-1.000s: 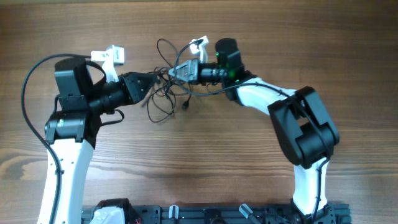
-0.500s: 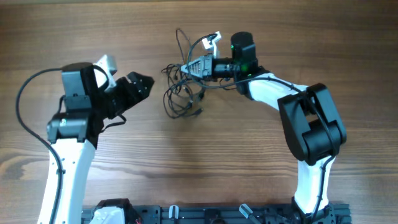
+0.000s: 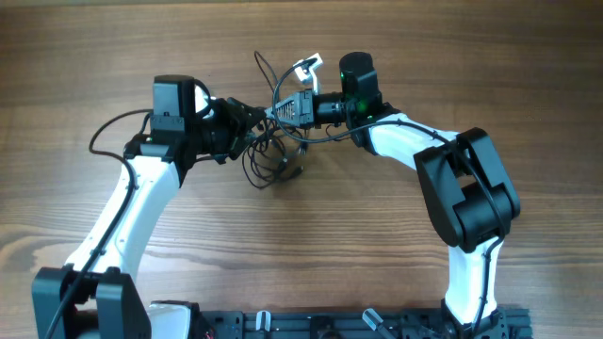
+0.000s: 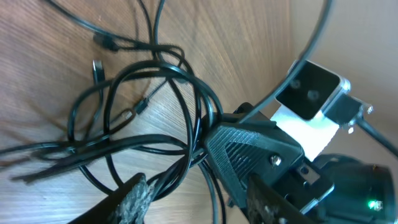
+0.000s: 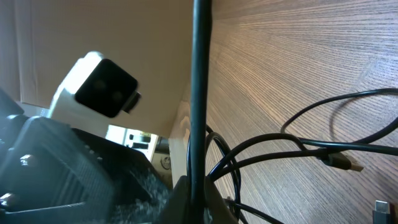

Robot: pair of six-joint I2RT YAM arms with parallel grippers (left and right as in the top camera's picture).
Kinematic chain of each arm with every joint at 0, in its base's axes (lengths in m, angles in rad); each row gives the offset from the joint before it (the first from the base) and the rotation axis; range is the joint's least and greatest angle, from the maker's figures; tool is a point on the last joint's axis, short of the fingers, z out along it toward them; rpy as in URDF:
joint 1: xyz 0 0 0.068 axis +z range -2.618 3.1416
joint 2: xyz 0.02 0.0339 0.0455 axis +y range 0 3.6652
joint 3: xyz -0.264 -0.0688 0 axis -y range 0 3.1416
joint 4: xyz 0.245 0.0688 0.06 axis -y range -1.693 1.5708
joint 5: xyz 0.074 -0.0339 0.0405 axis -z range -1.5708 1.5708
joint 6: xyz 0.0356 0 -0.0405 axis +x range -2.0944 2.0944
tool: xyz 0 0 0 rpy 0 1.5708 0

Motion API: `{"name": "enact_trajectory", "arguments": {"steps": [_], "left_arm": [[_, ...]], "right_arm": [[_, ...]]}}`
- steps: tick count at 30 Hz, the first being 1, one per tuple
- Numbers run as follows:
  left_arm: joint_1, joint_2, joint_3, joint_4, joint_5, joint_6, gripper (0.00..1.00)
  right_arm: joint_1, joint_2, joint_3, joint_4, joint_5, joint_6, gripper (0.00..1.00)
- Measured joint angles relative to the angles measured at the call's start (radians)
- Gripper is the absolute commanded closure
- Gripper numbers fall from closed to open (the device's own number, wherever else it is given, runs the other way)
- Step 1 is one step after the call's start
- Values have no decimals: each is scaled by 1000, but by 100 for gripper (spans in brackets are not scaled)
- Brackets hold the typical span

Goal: Untangle cables

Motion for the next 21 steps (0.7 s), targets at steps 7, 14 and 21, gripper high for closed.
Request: {"name": "enact_trajectory", "arguments": {"steps": [7,14,21], "left_arm": [[-15,23,0,-8,48,-82,51],[-16,23,0,-132,64,-55,65],[-56,23,0,-169,-27,-41,66]], "right_arm": [[6,0,0,0,0,-15,95],[9,0,0,-19,0,-30,95],[10,0,0,-19,-12,-29,95]]}}
